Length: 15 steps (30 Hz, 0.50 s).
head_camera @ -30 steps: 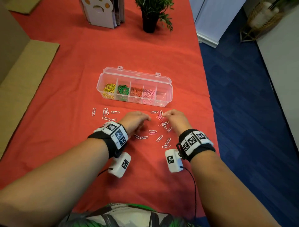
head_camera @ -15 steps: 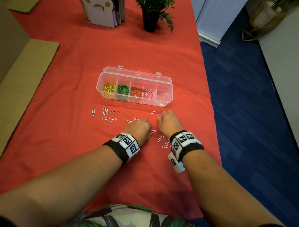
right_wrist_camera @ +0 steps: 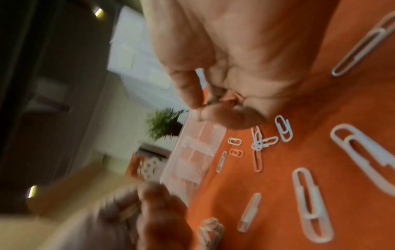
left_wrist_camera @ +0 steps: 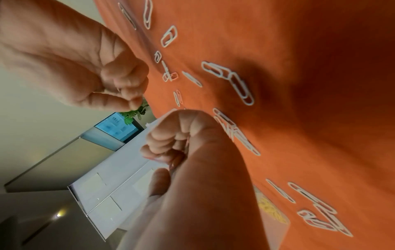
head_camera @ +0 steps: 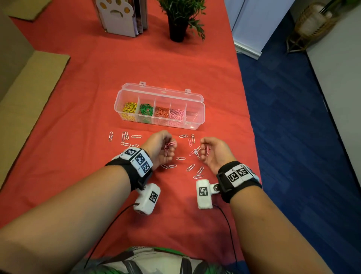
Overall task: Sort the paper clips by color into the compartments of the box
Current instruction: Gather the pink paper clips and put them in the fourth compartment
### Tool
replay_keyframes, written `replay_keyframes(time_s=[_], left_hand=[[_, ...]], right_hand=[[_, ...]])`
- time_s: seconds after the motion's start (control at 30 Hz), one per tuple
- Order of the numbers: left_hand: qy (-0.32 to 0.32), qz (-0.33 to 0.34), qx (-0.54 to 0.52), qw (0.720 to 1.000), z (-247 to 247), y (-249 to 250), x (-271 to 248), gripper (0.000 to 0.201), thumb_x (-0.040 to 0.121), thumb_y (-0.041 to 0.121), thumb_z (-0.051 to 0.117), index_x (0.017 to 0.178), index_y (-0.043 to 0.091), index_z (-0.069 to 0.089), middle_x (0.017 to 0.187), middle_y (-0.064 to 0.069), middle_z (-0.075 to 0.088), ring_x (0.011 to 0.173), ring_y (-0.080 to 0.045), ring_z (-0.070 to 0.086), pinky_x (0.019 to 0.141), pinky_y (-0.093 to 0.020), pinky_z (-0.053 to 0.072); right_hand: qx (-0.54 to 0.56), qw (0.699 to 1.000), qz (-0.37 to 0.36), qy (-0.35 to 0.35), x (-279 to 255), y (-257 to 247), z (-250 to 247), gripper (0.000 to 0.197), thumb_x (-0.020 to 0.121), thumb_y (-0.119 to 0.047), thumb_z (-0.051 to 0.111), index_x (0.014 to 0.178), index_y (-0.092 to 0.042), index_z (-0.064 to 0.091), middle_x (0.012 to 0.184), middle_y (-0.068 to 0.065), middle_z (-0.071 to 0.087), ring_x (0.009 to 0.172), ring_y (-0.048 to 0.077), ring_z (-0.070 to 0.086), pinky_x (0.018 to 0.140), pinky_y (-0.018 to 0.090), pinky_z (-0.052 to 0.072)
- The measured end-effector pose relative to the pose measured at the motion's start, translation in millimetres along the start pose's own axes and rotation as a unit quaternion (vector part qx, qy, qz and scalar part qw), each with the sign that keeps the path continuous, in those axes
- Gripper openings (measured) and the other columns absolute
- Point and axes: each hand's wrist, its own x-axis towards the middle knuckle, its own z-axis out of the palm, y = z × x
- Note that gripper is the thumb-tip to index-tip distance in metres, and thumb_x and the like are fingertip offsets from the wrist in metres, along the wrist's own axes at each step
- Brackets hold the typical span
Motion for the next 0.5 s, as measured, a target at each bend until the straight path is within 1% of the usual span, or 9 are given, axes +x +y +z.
replay_keyframes(time_s=[0.07,0.1,0.17,0.2,0.27,0.3,0.37,0.43,0.5], left_hand=[[-0.017,-0.005,-0.008,1.000,5.7,4.9,2.3,0.028,0.083,0.024,0.040,0.058,0.014,0.051,0.053,0.002,0.044,0.045,-0.012,0.043,0.044,-0.017,0.040],[-0.023,-0.009,-0.013,1.000,8.9,8.1,3.6,0.028,0.084,0.024,0.042,0.060,0.014,0.051,0.053,0.002,0.044,0.044,-0.011,0.044,0.044,-0.016,0.042],[-0.024,-0.011,-0.020,0.999,16.3,12.5,8.0,0.028,0.088,0.024,0.044,0.063,0.015,0.054,0.050,0.004,0.046,0.042,-0.008,0.046,0.041,-0.015,0.043],[-0.013,0.000,-0.010,1.000,20.1,13.2,10.7,0.028,0.089,0.024,0.045,0.065,0.015,0.055,0.046,0.007,0.046,0.041,-0.008,0.045,0.040,-0.014,0.041],[0.033,0.071,0.099,0.992,25.9,12.3,16.4,0.023,0.088,0.025,0.053,0.069,0.016,0.061,0.041,0.011,0.047,0.044,-0.010,0.040,0.039,-0.015,0.035],[0.054,0.118,0.189,0.973,27.5,11.2,19.6,0.019,0.087,0.026,0.057,0.073,0.015,0.066,0.048,0.011,0.055,0.048,-0.011,0.043,0.044,-0.017,0.036],[0.069,0.196,0.358,0.910,30.4,8.5,24.9,0.017,0.086,0.023,0.060,0.089,0.012,0.072,0.082,0.003,0.072,0.071,-0.014,0.060,0.065,-0.021,0.044],[0.066,0.229,0.469,0.850,32.9,6.1,30.2,0.023,0.088,0.017,0.053,0.100,0.010,0.071,0.107,-0.006,0.070,0.100,-0.020,0.062,0.085,-0.023,0.043],[0.069,0.234,0.521,0.818,36.8,5.4,34.2,0.028,0.088,0.012,0.046,0.104,0.009,0.069,0.114,-0.013,0.067,0.109,-0.028,0.059,0.093,-0.029,0.043]], right_hand=[[-0.179,0.981,-0.052,0.050,7.3,2.7,1.6,0.014,0.084,-0.016,0.054,0.071,-0.019,0.057,0.060,-0.003,0.041,0.041,0.008,0.036,0.041,0.020,0.029],[-0.282,0.954,-0.084,0.057,9.6,4.0,2.0,0.012,0.083,-0.016,0.057,0.072,-0.020,0.059,0.062,-0.004,0.047,0.045,0.010,0.041,0.044,0.023,0.034],[-0.447,0.883,-0.133,0.050,10.7,8.1,3.3,0.009,0.084,-0.016,0.056,0.079,-0.020,0.062,0.070,-0.003,0.057,0.064,0.015,0.054,0.063,0.030,0.047],[-0.496,0.856,-0.142,0.042,9.9,11.0,3.4,0.010,0.084,-0.015,0.054,0.083,-0.021,0.063,0.072,-0.003,0.058,0.071,0.017,0.055,0.070,0.030,0.047],[-0.565,0.807,-0.169,0.029,7.0,16.9,2.6,0.015,0.083,-0.013,0.054,0.091,-0.020,0.064,0.080,0.000,0.059,0.078,0.021,0.056,0.073,0.026,0.042],[-0.594,0.782,-0.186,0.026,6.6,19.2,1.3,0.017,0.082,-0.012,0.054,0.094,-0.019,0.063,0.088,0.004,0.061,0.083,0.023,0.058,0.074,0.026,0.041],[-0.628,0.749,-0.211,0.034,5.4,21.3,-2.5,0.016,0.082,-0.012,0.053,0.095,-0.017,0.061,0.100,0.009,0.062,0.093,0.028,0.059,0.079,0.029,0.043],[-0.640,0.733,-0.224,0.053,4.8,22.0,-7.5,0.014,0.081,-0.014,0.052,0.093,-0.016,0.059,0.101,0.010,0.060,0.095,0.030,0.059,0.080,0.035,0.046],[-0.656,0.716,-0.234,0.054,3.2,23.4,-10.0,0.016,0.082,-0.017,0.052,0.097,-0.016,0.056,0.101,0.010,0.058,0.096,0.031,0.058,0.079,0.037,0.048]])
